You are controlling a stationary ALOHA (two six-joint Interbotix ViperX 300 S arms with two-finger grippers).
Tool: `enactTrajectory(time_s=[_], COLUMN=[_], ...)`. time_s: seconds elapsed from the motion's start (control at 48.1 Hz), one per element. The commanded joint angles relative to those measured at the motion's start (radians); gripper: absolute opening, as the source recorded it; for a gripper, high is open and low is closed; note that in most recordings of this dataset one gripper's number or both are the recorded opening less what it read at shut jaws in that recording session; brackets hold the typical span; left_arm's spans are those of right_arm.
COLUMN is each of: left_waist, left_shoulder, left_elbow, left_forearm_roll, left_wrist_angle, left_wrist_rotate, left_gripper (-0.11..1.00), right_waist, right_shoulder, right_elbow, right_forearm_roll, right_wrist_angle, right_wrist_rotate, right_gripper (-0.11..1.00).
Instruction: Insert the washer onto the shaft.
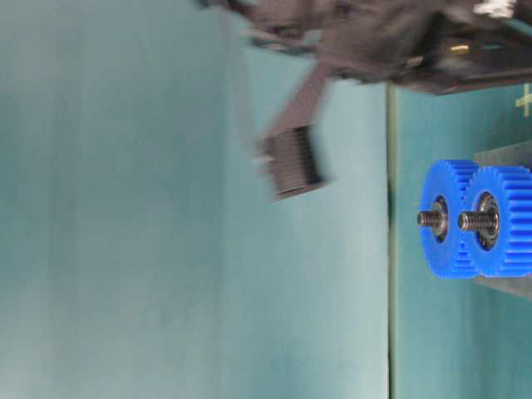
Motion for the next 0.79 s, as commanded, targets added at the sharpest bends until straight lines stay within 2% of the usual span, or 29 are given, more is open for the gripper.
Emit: enactTrajectory(time_s=[0.0,0.229,0.52,0.769], left_waist=[-0.002,-0.002,-0.002,-0.002], left_shoulder=[-0.002,0.0,0.0,0.0], left_elbow=[-0.028,-0.028,-0.021,-0.02], left_forearm_roll=[0.003,0.003,0.003,0.003], left_wrist_angle=[-0.009,-0.009,-0.011,-0.011], left_wrist_rotate=[0.0,0.0,0.0,0.0], left_gripper=[0.01,0.0,0.01,0.01], right_waist=[-0.002,0.0,-0.008,-0.005], right_shoulder=[-0.058,-0.071,-0.025,0.034], right_elbow=[-0.061,-0.173,-0.275,-0.334], right_forearm_roll=[-0.009,-0.051,-0.115,-0.117], right_wrist_angle=[0.055,0.12,0.126,0.126], right_wrist_rotate=[0.008,0.003,0.0,-0.02], right_gripper=[0.33,0.33,0.33,0.33])
